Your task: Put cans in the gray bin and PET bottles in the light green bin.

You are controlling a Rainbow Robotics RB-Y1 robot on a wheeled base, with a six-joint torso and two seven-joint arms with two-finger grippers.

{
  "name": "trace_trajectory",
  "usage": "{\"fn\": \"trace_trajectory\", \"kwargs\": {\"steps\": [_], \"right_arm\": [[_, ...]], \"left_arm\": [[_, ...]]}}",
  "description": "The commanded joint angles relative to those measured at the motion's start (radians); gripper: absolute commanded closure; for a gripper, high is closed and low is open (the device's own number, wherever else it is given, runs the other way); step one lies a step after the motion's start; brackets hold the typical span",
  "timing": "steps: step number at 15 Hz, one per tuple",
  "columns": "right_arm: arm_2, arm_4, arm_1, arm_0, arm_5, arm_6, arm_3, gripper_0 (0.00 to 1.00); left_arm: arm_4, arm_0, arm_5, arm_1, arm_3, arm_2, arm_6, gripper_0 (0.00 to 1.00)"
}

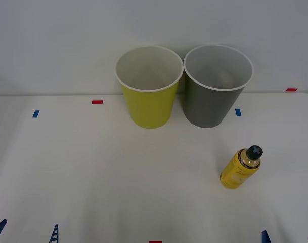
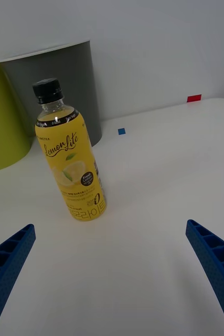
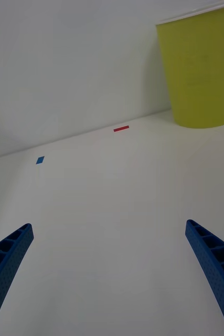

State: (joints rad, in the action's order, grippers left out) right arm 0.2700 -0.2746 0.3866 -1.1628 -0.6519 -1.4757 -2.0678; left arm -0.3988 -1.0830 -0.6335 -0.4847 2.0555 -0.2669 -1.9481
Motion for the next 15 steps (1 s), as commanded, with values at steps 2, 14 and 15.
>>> {"fn": "trace_trajectory", "kwargs": {"steps": [2,14,15], "right_arm": [[0.0,0.0,0.0,0.0,0.0,0.0,0.0,0.0],[0.0,0.0,0.0,0.0,0.0,0.0,0.0,0.0],[0.0,0.0,0.0,0.0,0.0,0.0,0.0,0.0]], "left_arm": [[0.0,0.0,0.0,0.0,0.0,0.0,0.0,0.0],[0.0,0.0,0.0,0.0,0.0,0.0,0.0,0.0],[0.0,0.0,0.0,0.0,0.0,0.0,0.0,0.0]]}}
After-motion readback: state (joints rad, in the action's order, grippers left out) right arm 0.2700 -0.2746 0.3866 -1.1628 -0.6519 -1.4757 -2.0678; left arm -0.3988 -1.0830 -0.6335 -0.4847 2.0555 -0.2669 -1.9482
